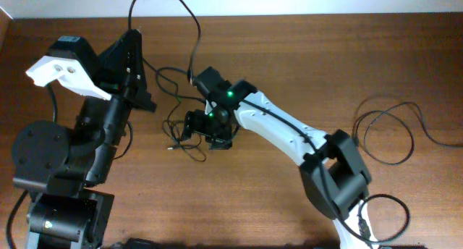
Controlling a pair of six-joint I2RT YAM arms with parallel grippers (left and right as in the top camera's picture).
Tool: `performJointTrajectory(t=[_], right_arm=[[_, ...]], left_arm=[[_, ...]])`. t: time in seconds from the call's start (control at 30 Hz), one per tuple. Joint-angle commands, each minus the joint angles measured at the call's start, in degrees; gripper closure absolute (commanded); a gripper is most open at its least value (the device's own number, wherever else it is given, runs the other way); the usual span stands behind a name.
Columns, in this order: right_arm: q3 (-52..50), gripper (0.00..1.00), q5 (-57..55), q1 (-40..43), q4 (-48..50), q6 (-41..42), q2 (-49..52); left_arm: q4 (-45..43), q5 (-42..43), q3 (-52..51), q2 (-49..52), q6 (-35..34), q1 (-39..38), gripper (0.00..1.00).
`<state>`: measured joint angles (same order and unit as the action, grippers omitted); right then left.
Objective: Untangle cables
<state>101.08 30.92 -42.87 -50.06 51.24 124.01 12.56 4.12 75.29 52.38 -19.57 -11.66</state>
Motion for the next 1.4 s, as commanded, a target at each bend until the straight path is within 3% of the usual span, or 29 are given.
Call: performJointTrajectory(t=[0.0,0.03,0.1,0.17,0.43,0.53,0.57,0.73,1.1,1.27,1.37], right_arm=[[0.07,0.30,-0.28,-1.11,1.66,1.77,4.11],[0.07,0.44,-1.01,-1.11,1.25,1.75,5.09],[0.07,0.62,-4.09,-1.11,-0.61,1.62,6.21],[0.07,0.96,-8.35,-0.98,-3.58,-1.14,6.49],[0.09,0.96,-35.36,5.95,-26.12,-10.01,1.92],[0.09,0.96,-37.66,11.04,-29.55,-14.03,0.42],[0.09,0.96,-37.64,13.53,-30.21,-15.54,0.35],[0.09,0.96,-37.64,22.69,-30.77,-19.54,0.37],[0.07,0.96,-36.70,38.84,-30.69,-19.32,0.44],[-0.57,0.96,-35.19,37.35,-31.23,-19.37,0.44],[-1.68,0.96,-33.88,35.80,-31.15,-20.04,0.44]], left_arm=[[-0.52,0.59,0.94,-0.28,-0.74,0.20,1.00],[-0.50,0.17,0.94,-0.28,-0.72,0.20,1.00],[-0.31,-3.87,0.94,-0.28,-0.70,0.20,1.00],[-0.22,-8.37,0.94,-0.28,-0.50,0.20,1.00],[2.51,-31.76,0.94,-0.28,-0.09,0.20,1.00],[2.47,-42.18,0.94,-0.31,-0.11,0.20,1.00],[2.43,-49.05,0.94,-0.44,-0.13,0.20,1.00],[2.45,-62.95,0.94,-0.50,-0.13,0.68,1.00],[5.49,-60.61,0.92,-0.15,-0.15,6.21,1.00],[18.67,-43.60,0.87,4.81,-6.75,6.21,1.00],[28.44,-23.74,0.87,12.04,-6.71,6.21,1.00]])
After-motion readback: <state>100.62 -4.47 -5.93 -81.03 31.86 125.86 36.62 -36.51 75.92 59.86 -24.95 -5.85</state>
